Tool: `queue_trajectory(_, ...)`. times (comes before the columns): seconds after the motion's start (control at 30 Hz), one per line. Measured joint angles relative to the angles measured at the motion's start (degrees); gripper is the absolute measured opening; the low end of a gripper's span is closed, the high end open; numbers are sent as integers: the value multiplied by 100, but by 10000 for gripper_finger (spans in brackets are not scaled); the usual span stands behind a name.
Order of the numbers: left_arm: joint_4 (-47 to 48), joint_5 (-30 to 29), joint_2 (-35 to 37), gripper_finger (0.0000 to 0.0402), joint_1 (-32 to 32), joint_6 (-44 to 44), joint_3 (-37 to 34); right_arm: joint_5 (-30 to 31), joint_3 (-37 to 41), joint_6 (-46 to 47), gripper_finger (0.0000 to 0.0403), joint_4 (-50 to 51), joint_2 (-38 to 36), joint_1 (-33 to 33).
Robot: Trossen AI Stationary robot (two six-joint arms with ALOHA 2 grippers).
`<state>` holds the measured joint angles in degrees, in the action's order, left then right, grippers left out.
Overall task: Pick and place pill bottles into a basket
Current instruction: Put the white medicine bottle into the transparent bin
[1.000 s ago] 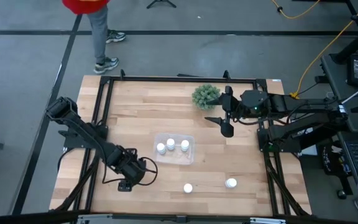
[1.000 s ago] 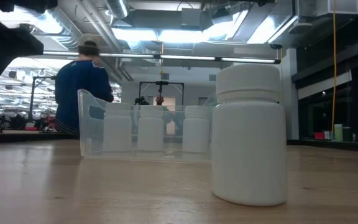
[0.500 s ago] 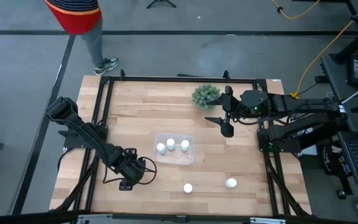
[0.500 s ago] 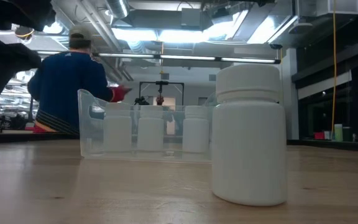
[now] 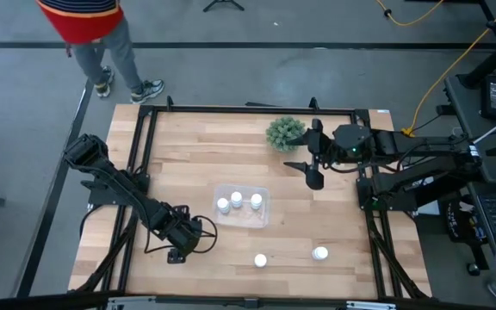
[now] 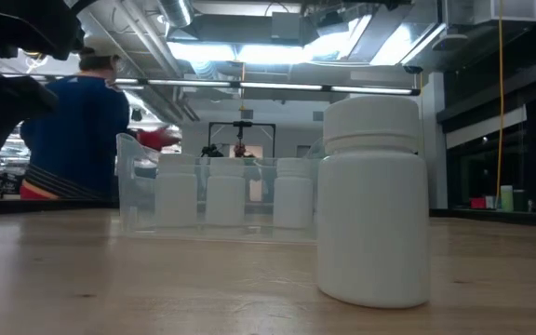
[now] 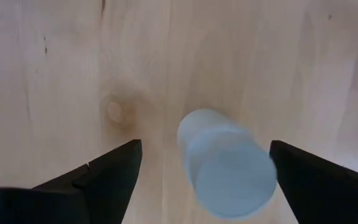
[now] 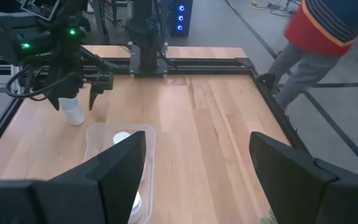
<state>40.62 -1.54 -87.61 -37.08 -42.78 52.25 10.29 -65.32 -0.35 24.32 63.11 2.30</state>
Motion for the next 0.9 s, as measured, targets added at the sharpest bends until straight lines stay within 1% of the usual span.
queue_trajectory(0.2, -19, 80, 0, 297, 7, -62, 0, 3, 0, -5, 288, 14, 0, -32)
queue_trajectory(0.6, -18, 153, 7, 173, 7, -101, 11, 1, 0, -16, 288, 26, 0, -32)
queue_trajectory(0.83, -13, 155, 5, 168, 7, -30, 60, 1, 0, -16, 288, 32, 0, -32)
queue_trajectory(0.9, -11, 157, 0, 160, 7, 69, 122, 4, 0, -19, 288, 34, 0, -32)
